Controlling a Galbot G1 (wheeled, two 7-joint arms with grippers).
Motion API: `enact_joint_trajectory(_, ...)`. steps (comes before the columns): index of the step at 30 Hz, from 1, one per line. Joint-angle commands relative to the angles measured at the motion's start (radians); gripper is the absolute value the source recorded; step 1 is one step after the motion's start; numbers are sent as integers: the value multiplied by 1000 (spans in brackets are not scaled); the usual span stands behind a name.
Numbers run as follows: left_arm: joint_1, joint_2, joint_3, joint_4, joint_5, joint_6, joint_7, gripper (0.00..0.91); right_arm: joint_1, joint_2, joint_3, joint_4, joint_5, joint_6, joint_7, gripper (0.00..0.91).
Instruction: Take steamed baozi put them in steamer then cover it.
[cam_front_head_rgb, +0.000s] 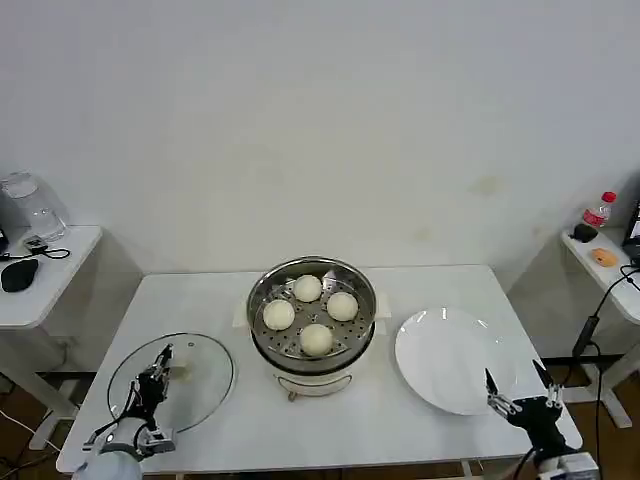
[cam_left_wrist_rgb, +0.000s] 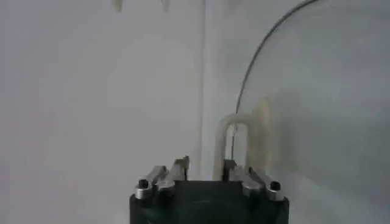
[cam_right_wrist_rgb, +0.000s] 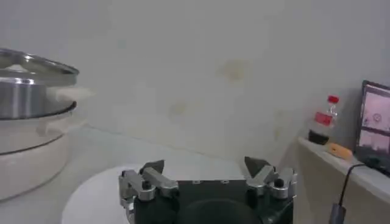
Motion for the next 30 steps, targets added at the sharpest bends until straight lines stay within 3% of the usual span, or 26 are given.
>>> enact_joint_trajectory(1, 71, 2, -94, -109, -12, -7, -40, 0, 3, -2, -10, -3, -4, 0, 0, 907)
enact_joint_trajectory(12, 112, 67, -240, -344, -120, 91, 40, 0, 3, -27, -22, -8, -7, -1, -8, 907)
enact_joint_trajectory(16, 100, 104, -233, -399, -147, 139, 63, 0, 6, -30, -27, -19, -12, 2, -11, 907)
enact_joint_trajectory(24, 20, 152, -27, -549, -79, 316, 168, 0, 6, -20, -46, -9, -35, 0, -15, 907)
enact_joint_trajectory(30, -145, 154, 202, -569, -28, 444, 248, 0, 6, -6, -55, -10, -62, 2, -19, 907)
